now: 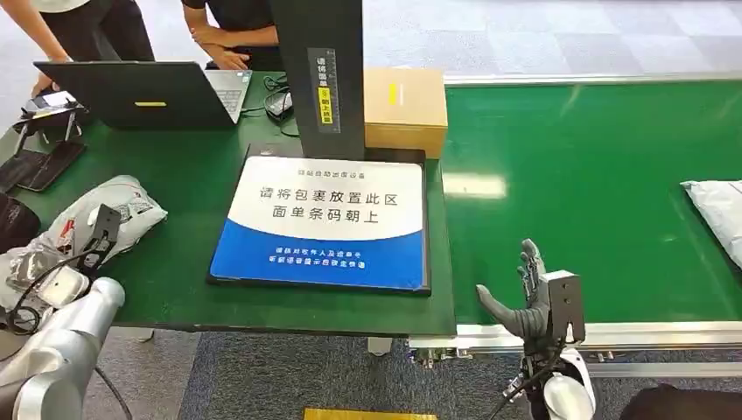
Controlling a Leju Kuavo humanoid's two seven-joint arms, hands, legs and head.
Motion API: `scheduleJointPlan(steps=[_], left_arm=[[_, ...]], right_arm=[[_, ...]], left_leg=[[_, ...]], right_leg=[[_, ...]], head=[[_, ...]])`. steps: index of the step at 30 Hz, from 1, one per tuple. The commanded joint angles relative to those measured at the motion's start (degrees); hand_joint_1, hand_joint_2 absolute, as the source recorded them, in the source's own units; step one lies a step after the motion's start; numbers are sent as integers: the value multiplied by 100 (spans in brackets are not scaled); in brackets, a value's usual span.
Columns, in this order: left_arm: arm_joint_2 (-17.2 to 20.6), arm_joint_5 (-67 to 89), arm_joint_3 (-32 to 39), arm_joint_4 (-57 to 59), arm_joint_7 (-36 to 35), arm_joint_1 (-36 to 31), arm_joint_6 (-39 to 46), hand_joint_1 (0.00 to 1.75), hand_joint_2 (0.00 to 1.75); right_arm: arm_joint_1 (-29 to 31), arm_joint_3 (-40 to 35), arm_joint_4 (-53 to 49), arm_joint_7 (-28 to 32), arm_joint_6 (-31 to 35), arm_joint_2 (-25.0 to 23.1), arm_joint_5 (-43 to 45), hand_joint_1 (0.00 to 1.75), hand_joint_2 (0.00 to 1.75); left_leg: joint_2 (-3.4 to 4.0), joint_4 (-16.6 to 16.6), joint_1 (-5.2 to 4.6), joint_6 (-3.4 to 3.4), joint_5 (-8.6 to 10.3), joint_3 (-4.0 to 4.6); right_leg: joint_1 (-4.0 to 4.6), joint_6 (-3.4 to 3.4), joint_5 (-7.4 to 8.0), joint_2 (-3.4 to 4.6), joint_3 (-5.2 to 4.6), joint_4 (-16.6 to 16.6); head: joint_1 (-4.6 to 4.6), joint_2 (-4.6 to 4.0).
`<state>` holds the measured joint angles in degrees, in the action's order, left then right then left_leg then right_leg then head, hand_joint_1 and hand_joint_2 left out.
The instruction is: Moved the parcel from conveyor to table for the left to box.
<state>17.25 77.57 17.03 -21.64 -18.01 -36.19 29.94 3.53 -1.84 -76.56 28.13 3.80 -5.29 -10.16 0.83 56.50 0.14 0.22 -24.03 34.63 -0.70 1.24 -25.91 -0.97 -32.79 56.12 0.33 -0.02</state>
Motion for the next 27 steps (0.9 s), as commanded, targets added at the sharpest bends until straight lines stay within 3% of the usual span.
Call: scheduleJointPlan(steps=[1,3,4,5,7,8,10,11,15,16,17,18,27], left_arm=[[64,-6,327,536,0,-36,-37,175,175],[64,-6,327,536,0,-36,-37,175,175],[16,-31,377,462,176,-13,200,28,175],[-59,-90,431,425,418,7,394,0,175],[-166,-91,440,398,658,-34,518,0,175],[-206,-160,495,386,813,-67,574,0,175],[-415,-784,881,304,1659,-219,380,0,175],[-553,-1412,1244,263,2355,-300,-102,0,175],[-813,-2492,1670,49,3499,-330,-1187,0,175],[-861,-2526,1552,-78,3676,-276,-1118,0,175],[-888,-2067,1077,-377,3803,-120,-231,0,175],[-927,-2176,977,-435,3967,-114,-116,0,175],[-1354,-3473,275,-2010,5093,744,32,0,175]], right_arm=[[92,138,98,-21,11,-82,24,0,175],[92,138,98,-21,11,-82,24,0,175],[101,132,125,-31,18,-75,34,0,175],[80,136,120,-34,41,-72,50,0,175],[18,135,65,-23,66,-67,64,0,175],[-4,135,37,-18,75,-66,69,0,175],[-78,163,-52,-16,77,-79,70,0,175],[-106,211,-76,-4,104,-96,92,0,175],[-95,313,-3,39,78,-104,111,0,175],[-92,329,5,57,57,-111,95,0,175],[-95,342,-19,63,49,-131,86,0,175],[-100,347,-44,65,44,-138,82,0,175],[-52,220,75,67,12,-88,81,0,175]], left_leg=[[3,-9,2,-5,-6,-31],[5,-7,2,-4,-7,-27],[3,-9,3,-5,-8,-34],[2,-9,1,-4,-4,-26],[-3,-11,6,-7,-12,-49],[-13,-6,1,-2,-1,-17],[-24,-3,3,-3,-2,-20],[-27,-1,2,-1,1,-12],[-37,0,4,-1,2,-14],[-44,-1,5,-1,1,-22],[-40,-2,2,0,4,-18],[-31,-2,-2,0,4,-14],[-14,-3,-2,-1,-2,-25]], right_leg=[[1,-6,-5,15,26,-6],[1,-6,-4,16,23,-5],[2,-7,-5,17,30,-7],[0,-5,-3,13,22,-7],[4,-10,-10,16,46,-10],[0,-3,-4,-4,17,-5],[2,-4,-8,-13,23,-5],[1,-3,-6,-19,15,-3],[2,-3,-7,-28,22,-6],[3,-4,-9,-31,33,-8],[-1,-3,-5,-29,27,-8],[-4,-2,-3,-23,19,-5],[-3,-6,1,-7,26,-9]], head=[[-2,0],[-2,0],[-2,0],[-2,0],[-2,0],[-2,0],[-2,0],[-2,0],[-2,0],[-2,0],[0,0],[-2,0],[0,0]])
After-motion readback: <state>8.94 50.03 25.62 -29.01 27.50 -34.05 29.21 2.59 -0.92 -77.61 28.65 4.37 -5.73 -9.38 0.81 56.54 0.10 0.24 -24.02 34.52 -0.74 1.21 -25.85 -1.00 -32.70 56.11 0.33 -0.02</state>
